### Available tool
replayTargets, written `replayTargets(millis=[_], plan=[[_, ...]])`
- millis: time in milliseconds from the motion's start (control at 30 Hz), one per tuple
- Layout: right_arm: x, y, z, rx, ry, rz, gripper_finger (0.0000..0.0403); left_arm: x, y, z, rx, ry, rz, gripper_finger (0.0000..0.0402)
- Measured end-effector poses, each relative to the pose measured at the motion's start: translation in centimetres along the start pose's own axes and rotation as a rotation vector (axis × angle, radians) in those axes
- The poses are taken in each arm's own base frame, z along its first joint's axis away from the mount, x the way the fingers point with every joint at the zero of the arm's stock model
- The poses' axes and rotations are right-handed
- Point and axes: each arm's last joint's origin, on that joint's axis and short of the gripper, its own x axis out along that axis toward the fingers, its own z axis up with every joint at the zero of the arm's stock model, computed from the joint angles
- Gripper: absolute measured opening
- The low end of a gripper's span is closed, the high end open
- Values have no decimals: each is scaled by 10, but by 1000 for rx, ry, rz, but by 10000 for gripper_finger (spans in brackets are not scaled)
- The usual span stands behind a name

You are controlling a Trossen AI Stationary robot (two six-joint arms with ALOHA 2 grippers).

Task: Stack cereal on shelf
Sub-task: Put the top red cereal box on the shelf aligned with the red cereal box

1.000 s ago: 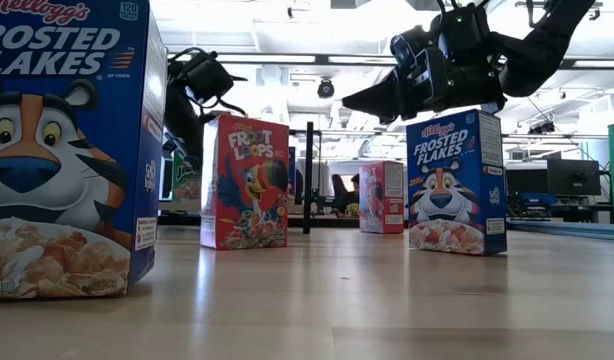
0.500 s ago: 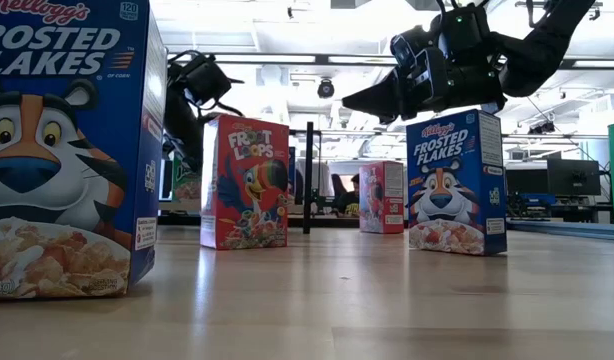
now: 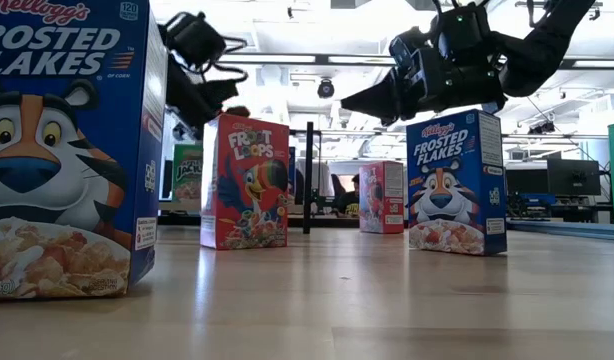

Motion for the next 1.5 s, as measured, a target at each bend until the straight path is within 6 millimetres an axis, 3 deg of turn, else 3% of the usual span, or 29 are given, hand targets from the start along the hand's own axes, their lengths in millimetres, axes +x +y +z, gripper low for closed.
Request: replayTargets(millis=[133, 367, 667, 833, 933, 1067, 1300, 1500], plan=[[0, -2, -1, 64, 13, -72, 1, -4, -13, -3, 21, -80, -118, 5], [3, 6, -3, 102, 52, -179, 27, -11, -18, -36, -15, -316, -407, 5], [-7, 17, 7, 213, 109, -398, 174, -13, -14, -47, -88, -329, -488, 5], [-15, 12, 25, 279, 261, -558, 259, -26, -13, -37, -13, -409, -580, 5], [-18, 5, 30, 324, 385, -632, 291, -39, -9, -31, 14, -445, -623, 2], [-18, -8, 31, 380, 487, -716, 303, -53, -3, -29, 55, -439, -616, 1], [-12, -39, 41, 492, 516, -824, 304, -72, 6, -30, 102, -419, -580, 1], [12, -65, 32, 534, 631, -861, 304, -79, 10, -31, 118, -411, -564, 1]])
